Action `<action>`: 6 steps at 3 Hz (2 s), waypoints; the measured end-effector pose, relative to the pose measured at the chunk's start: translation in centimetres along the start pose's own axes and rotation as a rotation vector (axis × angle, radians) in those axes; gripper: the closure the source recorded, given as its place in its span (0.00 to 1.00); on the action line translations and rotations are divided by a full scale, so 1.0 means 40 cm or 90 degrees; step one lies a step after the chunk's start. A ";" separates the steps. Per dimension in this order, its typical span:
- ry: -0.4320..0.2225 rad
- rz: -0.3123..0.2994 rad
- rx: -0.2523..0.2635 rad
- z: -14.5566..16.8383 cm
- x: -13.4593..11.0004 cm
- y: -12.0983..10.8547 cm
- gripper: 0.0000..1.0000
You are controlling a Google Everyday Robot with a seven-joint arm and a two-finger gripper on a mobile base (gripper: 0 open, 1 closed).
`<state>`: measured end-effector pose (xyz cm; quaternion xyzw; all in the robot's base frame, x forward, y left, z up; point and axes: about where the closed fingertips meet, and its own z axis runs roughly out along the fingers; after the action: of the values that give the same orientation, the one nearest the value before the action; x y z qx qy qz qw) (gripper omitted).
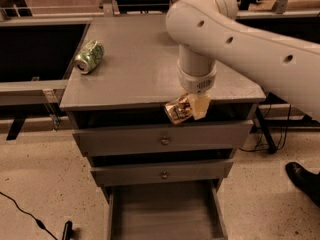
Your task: Place orange can into bottom drawer
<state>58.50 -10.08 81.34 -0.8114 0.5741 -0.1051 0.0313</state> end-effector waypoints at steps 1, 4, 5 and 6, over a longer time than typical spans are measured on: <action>-0.009 0.004 -0.006 -0.018 -0.004 0.000 1.00; 0.005 0.008 -0.009 -0.020 0.006 0.017 1.00; 0.062 0.004 -0.014 -0.063 -0.013 0.050 1.00; 0.217 0.054 -0.100 -0.017 0.049 0.188 1.00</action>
Offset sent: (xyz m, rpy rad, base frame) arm -0.0924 -0.0595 -0.2517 0.3245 0.3095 -0.3890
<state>52.04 -14.43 80.99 -0.7568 0.6112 -0.1946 -0.1254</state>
